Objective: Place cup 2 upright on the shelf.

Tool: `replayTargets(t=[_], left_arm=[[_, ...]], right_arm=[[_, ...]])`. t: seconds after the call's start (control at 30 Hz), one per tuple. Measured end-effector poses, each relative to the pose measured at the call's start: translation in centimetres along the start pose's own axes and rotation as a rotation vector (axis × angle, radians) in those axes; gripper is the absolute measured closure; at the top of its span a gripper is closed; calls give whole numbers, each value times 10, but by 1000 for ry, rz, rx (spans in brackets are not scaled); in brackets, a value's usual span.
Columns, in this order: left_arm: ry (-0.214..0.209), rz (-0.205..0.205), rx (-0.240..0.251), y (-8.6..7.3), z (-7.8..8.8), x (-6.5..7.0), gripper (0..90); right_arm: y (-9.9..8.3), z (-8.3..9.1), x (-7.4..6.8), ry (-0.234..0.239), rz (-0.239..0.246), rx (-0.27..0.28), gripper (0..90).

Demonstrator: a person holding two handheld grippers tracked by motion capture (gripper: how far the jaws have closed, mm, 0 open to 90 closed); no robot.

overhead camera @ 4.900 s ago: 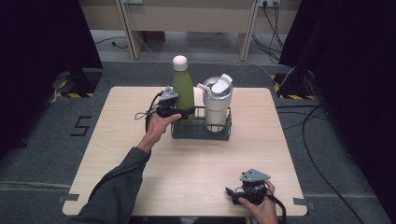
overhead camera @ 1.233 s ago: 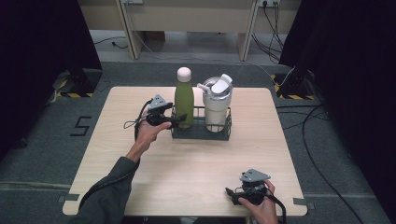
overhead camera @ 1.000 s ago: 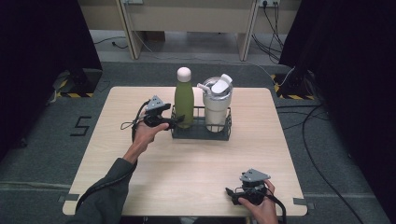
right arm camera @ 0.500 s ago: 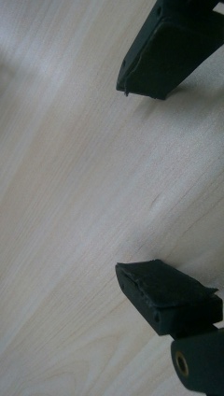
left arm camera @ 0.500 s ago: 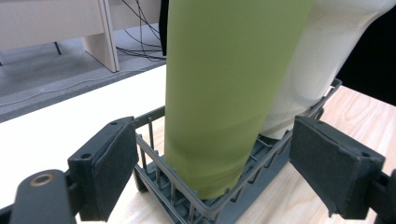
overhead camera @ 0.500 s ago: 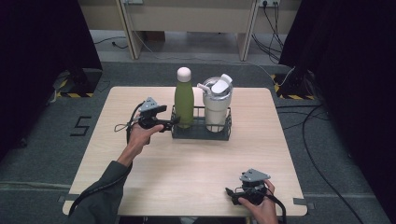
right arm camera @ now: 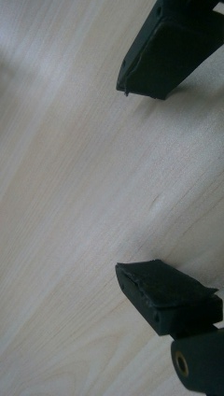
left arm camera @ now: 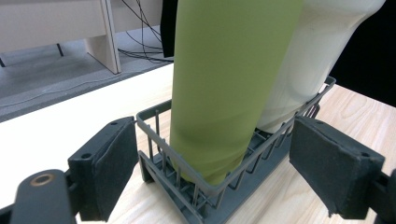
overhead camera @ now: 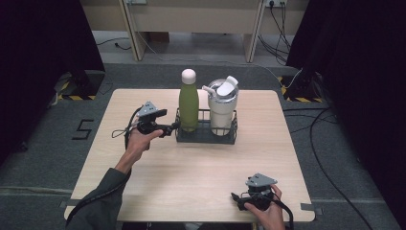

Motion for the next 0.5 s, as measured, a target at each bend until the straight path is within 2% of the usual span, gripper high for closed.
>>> replayTargets(t=[0.27,0.5], left_arm=[[-2,15,3,-3,10,0,154],[0,4,-6,-7,18,4,155]], right_arm=[[0,0,0,0,0,-1,114],[0,0,0,0,0,-1,114]])
Point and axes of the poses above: each handheld gripper's, and its own axes: z roughly backward along the jaws, y roughly out of its top, x roughly to its right, the point moved 3 cm from there along -z, roughly forward along the jaws, and after that the axes turned 11 degrees about -z, right-handed, at the moved point
